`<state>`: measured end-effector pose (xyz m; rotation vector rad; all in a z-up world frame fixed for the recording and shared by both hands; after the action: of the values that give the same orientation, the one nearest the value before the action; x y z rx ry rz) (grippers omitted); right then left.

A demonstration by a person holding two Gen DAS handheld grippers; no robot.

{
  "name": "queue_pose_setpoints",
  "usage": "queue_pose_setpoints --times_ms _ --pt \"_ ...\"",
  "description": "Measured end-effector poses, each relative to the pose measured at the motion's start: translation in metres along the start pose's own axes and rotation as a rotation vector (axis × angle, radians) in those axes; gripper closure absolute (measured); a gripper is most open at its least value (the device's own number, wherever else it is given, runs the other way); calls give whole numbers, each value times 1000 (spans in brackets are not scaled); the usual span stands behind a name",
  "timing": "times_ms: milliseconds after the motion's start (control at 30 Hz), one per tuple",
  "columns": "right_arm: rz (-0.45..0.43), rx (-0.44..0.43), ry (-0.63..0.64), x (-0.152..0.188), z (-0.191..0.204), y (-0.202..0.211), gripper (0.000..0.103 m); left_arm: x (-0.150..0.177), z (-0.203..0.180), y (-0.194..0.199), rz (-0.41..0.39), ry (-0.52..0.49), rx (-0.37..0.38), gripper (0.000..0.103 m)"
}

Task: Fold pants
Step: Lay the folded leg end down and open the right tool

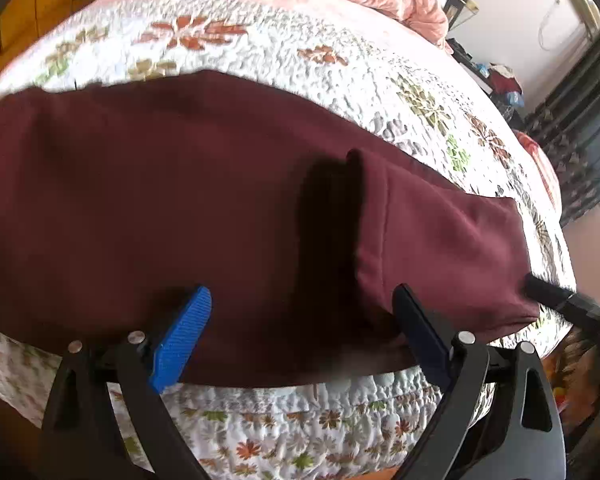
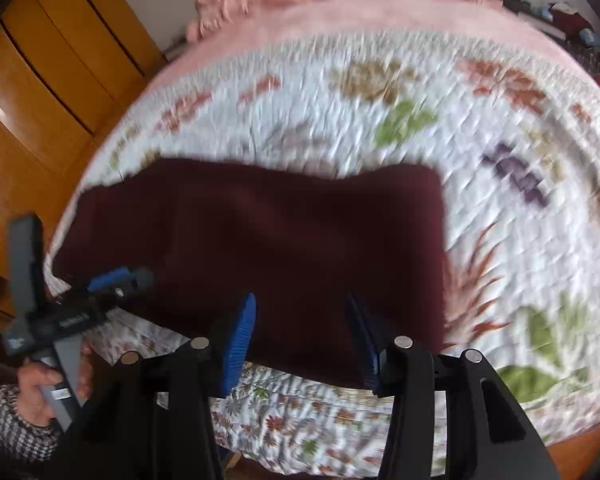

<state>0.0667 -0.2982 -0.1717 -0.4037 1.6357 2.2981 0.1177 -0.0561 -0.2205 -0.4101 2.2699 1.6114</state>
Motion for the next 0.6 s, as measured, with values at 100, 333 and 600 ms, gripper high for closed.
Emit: queue_pose_setpoints --times_ms 100,333,600 --pt "41 45 -13 16 -4 -18 55 -1 3 -5 7 -3 0 10" --pt "-33 -27 43 -3 41 20 49 -8 28 51 -80 62 53 12" --pt "6 -166 115 -1 114 -3 49 2 151 121 -150 383 74 13"
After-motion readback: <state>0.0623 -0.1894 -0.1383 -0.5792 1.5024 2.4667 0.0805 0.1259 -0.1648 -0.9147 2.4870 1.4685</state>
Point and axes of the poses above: each gripper's, at about its wrist camera, not at the fingertips, and y roughly against the way its jaws point, z to its left, x to its underside, the point moved 8 cm from there along -y, roughly the way its jaws point, and after that the axes turned 1 degree about -y, right-handed, at the moved point
